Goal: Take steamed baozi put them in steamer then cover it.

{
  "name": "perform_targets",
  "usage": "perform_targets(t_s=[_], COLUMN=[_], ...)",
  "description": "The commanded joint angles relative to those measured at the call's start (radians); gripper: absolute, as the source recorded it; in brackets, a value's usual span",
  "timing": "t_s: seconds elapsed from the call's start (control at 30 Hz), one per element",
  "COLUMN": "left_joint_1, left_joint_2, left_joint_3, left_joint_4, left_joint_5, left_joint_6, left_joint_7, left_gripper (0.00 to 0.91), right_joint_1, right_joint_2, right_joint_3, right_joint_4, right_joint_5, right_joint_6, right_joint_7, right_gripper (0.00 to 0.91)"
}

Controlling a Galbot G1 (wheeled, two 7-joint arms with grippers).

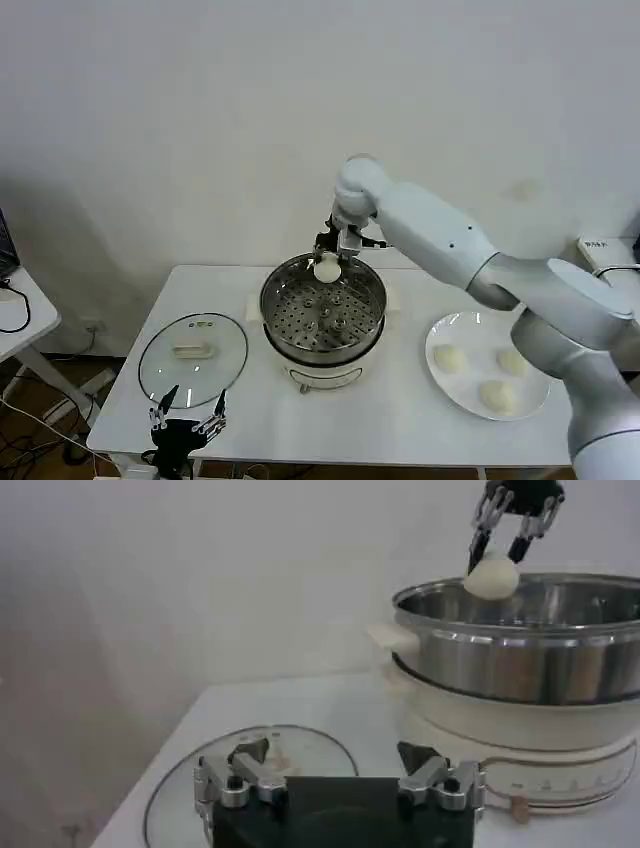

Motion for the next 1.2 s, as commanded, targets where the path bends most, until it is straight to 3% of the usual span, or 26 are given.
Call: perform_targets(t_s=[0.03, 0.33, 0.43, 0.5, 0.53, 0.57, 0.77, 0.9, 1.2], left_joint_1=[0.006, 0.010, 0.006, 0.005, 0.004, 0.004, 0.001, 0.001, 0.006], left_joint_2=[-0.002, 0.001, 0.001, 0.002, 0.002, 0.002, 0.002, 0.002, -0.002], left_joint_3=[0.002, 0.002, 0.003, 0.005, 0.006, 0.007, 0.007, 0.007, 0.017], left_joint_4=[-0.003, -0.003, 0.001, 0.003, 0.004, 0.006, 0.008, 0.006, 0.002], left_joint_5=[-0.001, 0.003, 0.003, 0.006, 0.008, 0.009, 0.008, 0.008, 0.010], left_joint_6=[0.002, 0.001, 0.002, 0.002, 0.001, 0.001, 0.002, 0.003, 0.002], left_joint_7=[0.003, 0.003, 0.003, 0.003, 0.003, 0.004, 0.005, 0.006, 0.007], left_gripper=[0.907, 0.907, 0.907, 0.907, 0.907, 0.907, 0.907, 0.907, 0.907], right_joint_1=[-0.033, -0.054, -0.061, -0.061, -0.061, -0.061, -0.064, -0.056, 0.004], right_joint_2=[0.034, 0.059, 0.064, 0.064, 0.065, 0.066, 0.064, 0.050, -0.074], right_joint_3=[0.021, 0.032, 0.039, 0.038, 0.038, 0.039, 0.040, 0.039, -0.018], right_joint_4=[-0.053, -0.102, -0.110, -0.111, -0.112, -0.114, -0.128, -0.108, 0.115], right_joint_5=[-0.041, -0.080, -0.104, -0.106, -0.108, -0.113, -0.115, -0.102, 0.132], right_joint_6=[0.007, -0.009, -0.010, -0.013, -0.016, -0.020, -0.030, -0.044, -0.176], right_joint_7=[0.016, 0.051, 0.066, 0.078, 0.080, 0.085, 0.121, 0.110, 0.016], right_gripper=[0.504, 0.504, 0.635, 0.665, 0.736, 0.907, 0.907, 0.907, 0.907])
